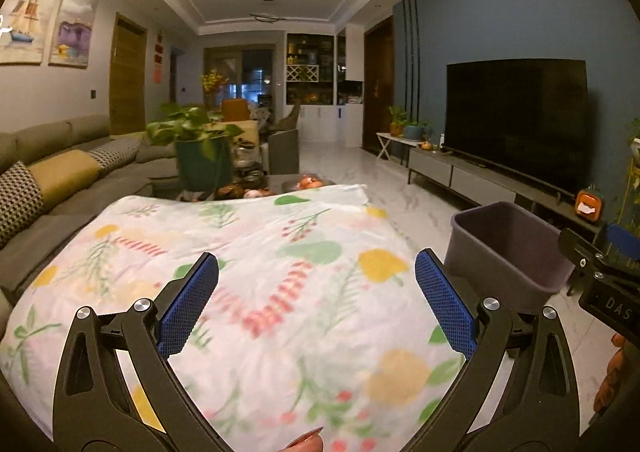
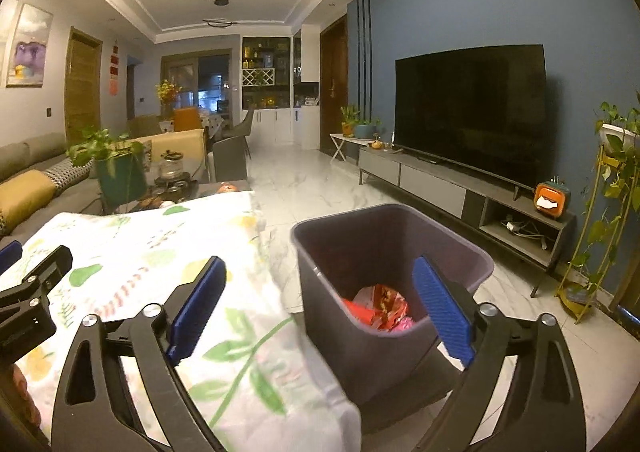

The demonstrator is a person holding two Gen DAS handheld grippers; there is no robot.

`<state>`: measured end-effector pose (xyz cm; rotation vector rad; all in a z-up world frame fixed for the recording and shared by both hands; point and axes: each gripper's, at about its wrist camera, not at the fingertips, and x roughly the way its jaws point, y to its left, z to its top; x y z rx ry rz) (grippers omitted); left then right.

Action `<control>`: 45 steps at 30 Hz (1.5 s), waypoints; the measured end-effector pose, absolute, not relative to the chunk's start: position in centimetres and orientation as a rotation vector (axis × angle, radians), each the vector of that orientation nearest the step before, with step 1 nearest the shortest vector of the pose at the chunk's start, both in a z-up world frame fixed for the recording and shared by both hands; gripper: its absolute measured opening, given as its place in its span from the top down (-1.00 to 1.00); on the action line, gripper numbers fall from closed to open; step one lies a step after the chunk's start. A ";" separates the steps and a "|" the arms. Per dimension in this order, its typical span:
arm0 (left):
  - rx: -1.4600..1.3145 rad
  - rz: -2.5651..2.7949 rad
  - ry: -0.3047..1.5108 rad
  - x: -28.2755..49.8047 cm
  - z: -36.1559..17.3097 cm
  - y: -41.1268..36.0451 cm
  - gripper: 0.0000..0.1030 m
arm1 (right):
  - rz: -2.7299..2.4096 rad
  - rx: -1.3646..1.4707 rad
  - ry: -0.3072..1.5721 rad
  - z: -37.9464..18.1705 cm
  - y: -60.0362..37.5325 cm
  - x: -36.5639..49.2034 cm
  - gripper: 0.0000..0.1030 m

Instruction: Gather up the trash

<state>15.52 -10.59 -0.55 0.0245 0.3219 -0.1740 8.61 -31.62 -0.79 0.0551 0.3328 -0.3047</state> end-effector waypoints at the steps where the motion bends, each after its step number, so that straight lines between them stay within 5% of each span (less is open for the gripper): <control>1: 0.023 -0.163 0.323 14.7 -0.6 -9.7 -0.89 | -0.295 0.055 0.329 -0.7 -31.0 7.9 -0.85; 19: 0.006 -0.110 0.304 4.8 -0.6 -3.5 -0.89 | -0.207 -0.005 0.328 -1.8 -23.1 -1.0 -0.89; 45: -0.009 -0.147 0.290 1.8 -0.4 -3.1 -0.89 | -0.230 0.027 0.268 -0.8 -22.8 -4.9 -0.89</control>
